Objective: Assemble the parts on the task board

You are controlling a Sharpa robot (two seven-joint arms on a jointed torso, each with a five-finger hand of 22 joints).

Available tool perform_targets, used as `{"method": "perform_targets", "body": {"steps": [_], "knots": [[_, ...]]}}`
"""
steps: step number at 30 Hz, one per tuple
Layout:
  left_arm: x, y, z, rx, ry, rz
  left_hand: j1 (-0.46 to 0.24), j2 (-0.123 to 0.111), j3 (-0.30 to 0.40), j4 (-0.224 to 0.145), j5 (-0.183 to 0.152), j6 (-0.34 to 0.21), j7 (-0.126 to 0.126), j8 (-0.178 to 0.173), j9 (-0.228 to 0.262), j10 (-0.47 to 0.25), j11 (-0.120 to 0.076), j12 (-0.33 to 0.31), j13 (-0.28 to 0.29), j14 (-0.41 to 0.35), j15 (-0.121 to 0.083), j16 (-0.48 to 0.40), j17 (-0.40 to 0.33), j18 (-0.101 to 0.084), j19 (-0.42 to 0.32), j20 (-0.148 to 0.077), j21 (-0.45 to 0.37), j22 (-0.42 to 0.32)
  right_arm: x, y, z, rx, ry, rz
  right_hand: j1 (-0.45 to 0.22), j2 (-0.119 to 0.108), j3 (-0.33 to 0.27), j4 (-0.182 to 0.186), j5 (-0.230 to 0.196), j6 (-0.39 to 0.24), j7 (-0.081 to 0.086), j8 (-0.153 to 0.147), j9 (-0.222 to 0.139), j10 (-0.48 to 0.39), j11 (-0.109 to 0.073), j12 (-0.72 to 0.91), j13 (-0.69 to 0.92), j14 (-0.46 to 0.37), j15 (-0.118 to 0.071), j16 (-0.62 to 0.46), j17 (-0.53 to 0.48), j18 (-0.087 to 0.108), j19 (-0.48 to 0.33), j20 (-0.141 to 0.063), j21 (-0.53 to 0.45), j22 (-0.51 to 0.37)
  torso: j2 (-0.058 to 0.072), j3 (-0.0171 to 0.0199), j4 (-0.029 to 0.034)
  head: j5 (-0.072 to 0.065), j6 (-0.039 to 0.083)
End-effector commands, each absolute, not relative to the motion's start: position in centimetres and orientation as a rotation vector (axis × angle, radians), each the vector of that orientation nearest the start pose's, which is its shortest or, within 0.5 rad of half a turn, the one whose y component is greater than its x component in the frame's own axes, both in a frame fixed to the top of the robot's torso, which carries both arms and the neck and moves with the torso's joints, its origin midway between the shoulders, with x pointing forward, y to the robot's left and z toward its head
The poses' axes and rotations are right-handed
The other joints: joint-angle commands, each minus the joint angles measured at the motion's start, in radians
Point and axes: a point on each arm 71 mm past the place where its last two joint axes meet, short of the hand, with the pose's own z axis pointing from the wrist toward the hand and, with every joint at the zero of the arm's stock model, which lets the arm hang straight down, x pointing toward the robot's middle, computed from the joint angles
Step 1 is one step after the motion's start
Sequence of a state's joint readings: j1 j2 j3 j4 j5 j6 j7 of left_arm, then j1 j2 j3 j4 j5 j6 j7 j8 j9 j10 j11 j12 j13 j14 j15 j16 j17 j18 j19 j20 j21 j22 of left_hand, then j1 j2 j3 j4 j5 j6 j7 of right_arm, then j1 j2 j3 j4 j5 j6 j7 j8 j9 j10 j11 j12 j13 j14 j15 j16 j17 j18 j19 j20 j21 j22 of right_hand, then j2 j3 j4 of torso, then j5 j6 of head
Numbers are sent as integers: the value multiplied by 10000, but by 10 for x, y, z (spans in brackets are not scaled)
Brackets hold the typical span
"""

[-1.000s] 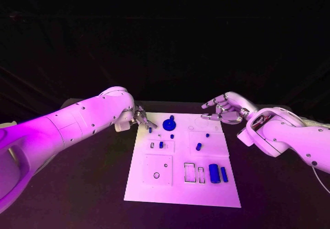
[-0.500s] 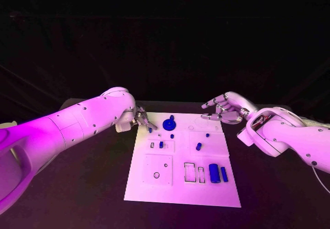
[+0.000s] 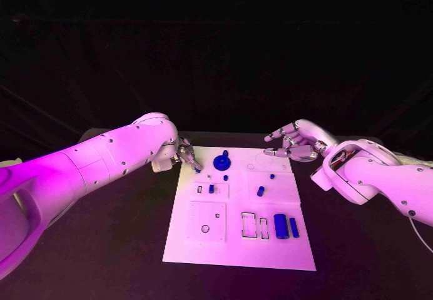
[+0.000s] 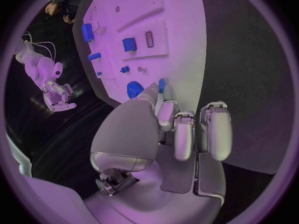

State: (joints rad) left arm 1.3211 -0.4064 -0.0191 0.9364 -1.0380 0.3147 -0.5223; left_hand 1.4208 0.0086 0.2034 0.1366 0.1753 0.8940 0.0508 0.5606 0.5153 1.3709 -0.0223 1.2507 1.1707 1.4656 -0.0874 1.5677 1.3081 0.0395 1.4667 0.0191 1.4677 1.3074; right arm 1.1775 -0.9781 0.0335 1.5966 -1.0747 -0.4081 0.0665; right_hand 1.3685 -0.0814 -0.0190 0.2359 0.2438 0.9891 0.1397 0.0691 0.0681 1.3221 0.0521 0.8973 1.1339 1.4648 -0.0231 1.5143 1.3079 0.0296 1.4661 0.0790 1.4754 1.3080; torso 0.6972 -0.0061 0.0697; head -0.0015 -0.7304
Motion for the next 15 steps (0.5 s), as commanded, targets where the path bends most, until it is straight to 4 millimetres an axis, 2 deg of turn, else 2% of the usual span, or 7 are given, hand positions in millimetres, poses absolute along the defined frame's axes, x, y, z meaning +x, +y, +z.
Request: {"method": "perform_targets", "body": {"steps": [1, 2, 3, 5, 9, 15], "knots": [[582, 155, -192, -2100, 23501, -3208, -71, -252, 1573, -64, 214, -1, 107, 236, 255, 58, 24, -80, 33, 1052, 107, 31, 2627, -55, 540, 63, -20, 1349, 476, -245, -155, 1877, 15659, 8966, -35, 40, -53, -22, 35, 28, -14, -4, 8, -65, -24, -48, -9, 837, -11, -35, 1695, 117, 161, 15, -61, 819, 0, -3, 6, 5, 0], [582, 156, -192, -2110, 23489, -3211, -163, -365, 1886, -123, 266, -20, 73, 276, 300, 68, 7, -80, 36, 1052, 93, 31, 2627, -56, 540, 73, -24, 1350, 476, -245, -155, 1876, 15660, 8967, -35, 40, -53, -22, 35, 28, -14, -4, 8, -65, -24, -48, -9, 837, -11, -35, 1695, 117, 161, 15, -61, 819, -1, -2, 5, 6, -5], [582, 156, -192, -2117, 23483, -3213, -528, -621, 2584, -163, 347, -30, 91, 396, 421, 91, -5, -80, 47, 1052, 91, 31, 2627, -53, 541, 61, -29, 1356, 476, -245, -155, 1876, 15662, 8967, -35, 40, -53, -22, 35, 28, -14, -4, 8, -65, -24, -48, -9, 837, -11, -35, 1695, 117, 161, 15, -61, 819, -1, -4, 4, 5, -13], [582, 156, -192, -2118, 23490, -3211, -742, -792, 3150, -335, 440, -75, 73, 500, 534, 112, -7, -68, 72, 1052, 77, 31, 2627, -57, 543, 76, -32, 1365, 476, -245, -155, 1878, 15667, 8964, -35, 40, -53, -22, 35, 28, -14, -4, 8, -65, -24, -48, -9, 837, -11, -35, 1695, 117, 161, 15, -61, 819, 1, -6, 2, 8, -18], [582, 157, -192, -2124, 23491, -3217, -1072, -1031, 3656, -517, 781, -106, 51, 643, 682, 139, 18, -61, 92, 1052, 73, 31, 2627, -57, 547, 74, -33, 1378, 476, -245, -155, 1878, 15674, 8961, -19, 56, -62, -28, 53, 32, -16, -2, 9, -60, -25, -34, -6, 836, -13, -40, 1691, 119, 159, 14, -66, 812, -3, -4, 2, 16, -23], [582, 159, -191, -2416, 23369, -3592, -1368, -1193, 4070, -729, 1114, -112, 40, 786, 833, 180, 5, -44, 124, 1052, 68, 31, 2627, -63, 558, 66, -20, 1410, 476, -245, -155, 1879, 15679, 8963, -19, 56, -62, -28, 53, 32, -16, -2, 9, -60, -25, -34, -6, 836, -13, -40, 1691, 119, 159, 14, -66, 812, -5, 3, 7, 21, -27]]}}
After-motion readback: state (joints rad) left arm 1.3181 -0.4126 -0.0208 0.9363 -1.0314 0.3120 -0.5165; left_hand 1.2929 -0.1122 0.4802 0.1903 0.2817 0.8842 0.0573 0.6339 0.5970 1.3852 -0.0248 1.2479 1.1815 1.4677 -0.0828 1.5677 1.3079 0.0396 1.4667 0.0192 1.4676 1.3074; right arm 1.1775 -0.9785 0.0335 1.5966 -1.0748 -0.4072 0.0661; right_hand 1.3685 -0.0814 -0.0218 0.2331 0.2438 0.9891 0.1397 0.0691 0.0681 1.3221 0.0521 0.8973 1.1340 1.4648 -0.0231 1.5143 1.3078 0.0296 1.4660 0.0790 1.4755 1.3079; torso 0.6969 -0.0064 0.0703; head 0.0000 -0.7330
